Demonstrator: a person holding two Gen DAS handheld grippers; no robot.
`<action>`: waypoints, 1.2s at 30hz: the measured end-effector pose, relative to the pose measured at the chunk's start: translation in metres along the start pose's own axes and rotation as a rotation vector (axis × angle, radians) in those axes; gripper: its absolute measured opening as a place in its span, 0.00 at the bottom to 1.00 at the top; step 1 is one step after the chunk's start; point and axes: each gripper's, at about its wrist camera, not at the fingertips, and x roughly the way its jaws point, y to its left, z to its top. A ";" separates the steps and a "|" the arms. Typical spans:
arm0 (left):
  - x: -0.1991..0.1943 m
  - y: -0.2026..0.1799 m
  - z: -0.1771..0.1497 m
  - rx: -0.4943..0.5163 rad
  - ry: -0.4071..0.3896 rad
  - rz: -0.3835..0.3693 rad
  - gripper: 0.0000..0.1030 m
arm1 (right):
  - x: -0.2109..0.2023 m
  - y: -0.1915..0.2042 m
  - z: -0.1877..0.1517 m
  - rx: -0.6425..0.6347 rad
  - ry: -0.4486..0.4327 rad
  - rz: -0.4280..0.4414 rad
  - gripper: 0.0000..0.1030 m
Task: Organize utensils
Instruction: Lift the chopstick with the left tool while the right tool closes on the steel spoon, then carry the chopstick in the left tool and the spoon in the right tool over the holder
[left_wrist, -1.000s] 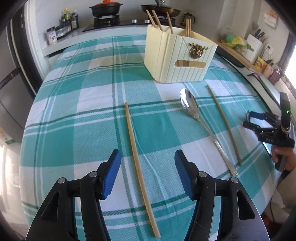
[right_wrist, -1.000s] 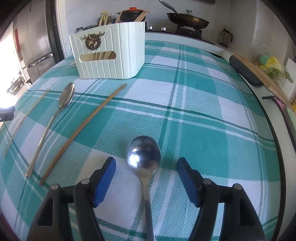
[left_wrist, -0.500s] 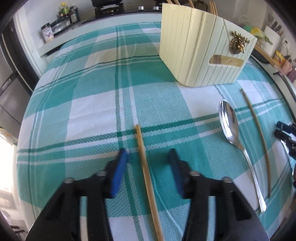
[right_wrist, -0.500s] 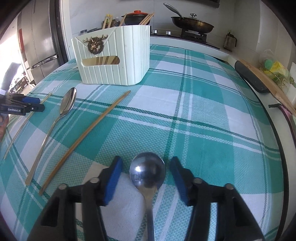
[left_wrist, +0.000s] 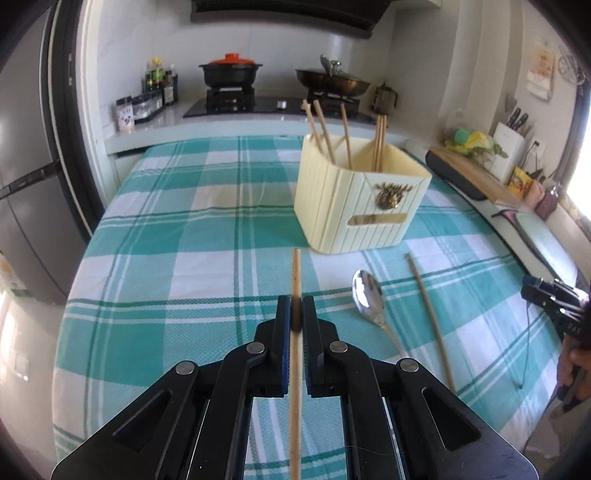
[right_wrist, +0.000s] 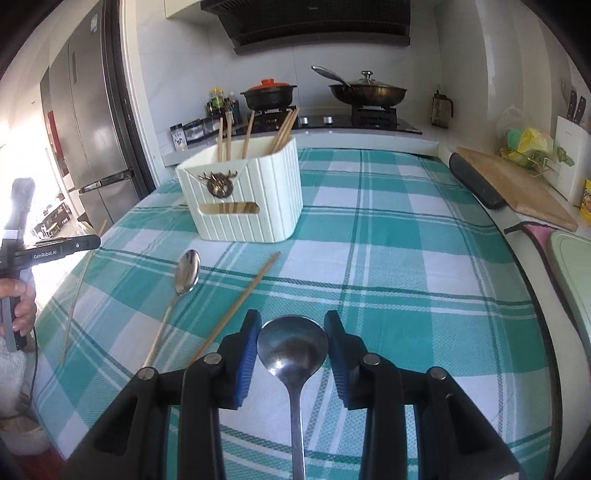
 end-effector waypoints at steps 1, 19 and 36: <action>-0.005 -0.002 0.003 0.001 -0.017 -0.007 0.04 | -0.006 0.002 0.001 0.002 -0.013 0.002 0.35; -0.042 -0.012 0.021 -0.023 -0.121 -0.092 0.04 | -0.045 0.011 0.033 0.023 -0.140 0.027 0.35; -0.069 -0.013 0.121 -0.013 -0.248 -0.182 0.04 | -0.036 0.009 0.149 -0.009 -0.195 0.098 0.35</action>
